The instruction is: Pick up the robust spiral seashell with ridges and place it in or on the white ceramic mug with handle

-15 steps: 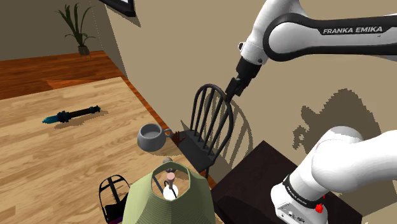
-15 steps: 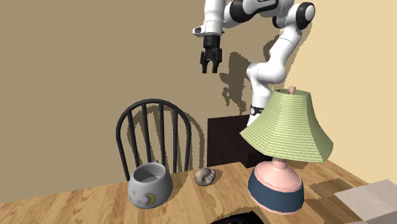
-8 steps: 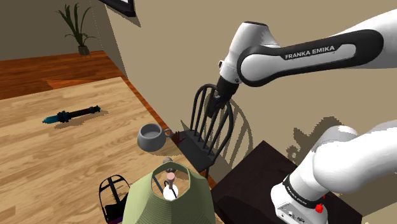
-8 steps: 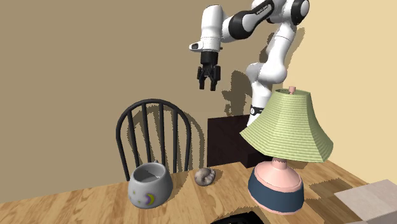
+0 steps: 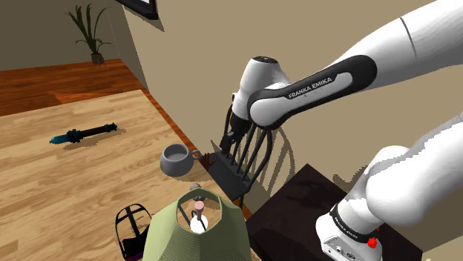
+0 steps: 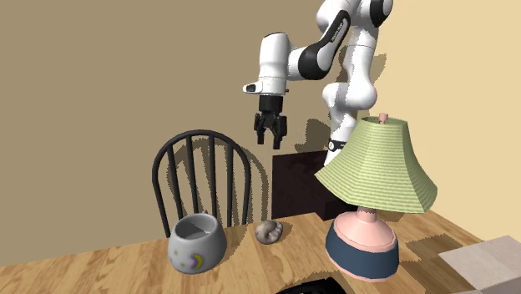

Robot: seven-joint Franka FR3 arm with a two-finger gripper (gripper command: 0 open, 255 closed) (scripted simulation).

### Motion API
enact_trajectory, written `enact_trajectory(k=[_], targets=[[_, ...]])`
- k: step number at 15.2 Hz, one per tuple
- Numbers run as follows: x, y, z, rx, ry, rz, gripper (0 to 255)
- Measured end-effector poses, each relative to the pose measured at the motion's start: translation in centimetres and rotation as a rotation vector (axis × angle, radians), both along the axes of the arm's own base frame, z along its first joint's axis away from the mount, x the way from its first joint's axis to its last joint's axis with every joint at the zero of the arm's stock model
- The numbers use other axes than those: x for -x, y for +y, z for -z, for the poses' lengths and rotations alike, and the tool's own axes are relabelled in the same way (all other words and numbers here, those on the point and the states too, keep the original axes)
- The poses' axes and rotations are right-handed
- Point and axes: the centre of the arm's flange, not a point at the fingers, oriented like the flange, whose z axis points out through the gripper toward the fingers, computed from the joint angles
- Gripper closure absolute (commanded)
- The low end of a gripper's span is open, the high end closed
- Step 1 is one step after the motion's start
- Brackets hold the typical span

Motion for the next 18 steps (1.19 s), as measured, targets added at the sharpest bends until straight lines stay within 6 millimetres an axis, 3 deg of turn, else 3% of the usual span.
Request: enact_trajectory(k=[16,18], targets=[[-5.9,12.0,16.7,0.001,0.004,-0.082,0],[-6.3,12.8,18.0,0.001,0.005,-0.087,0]])
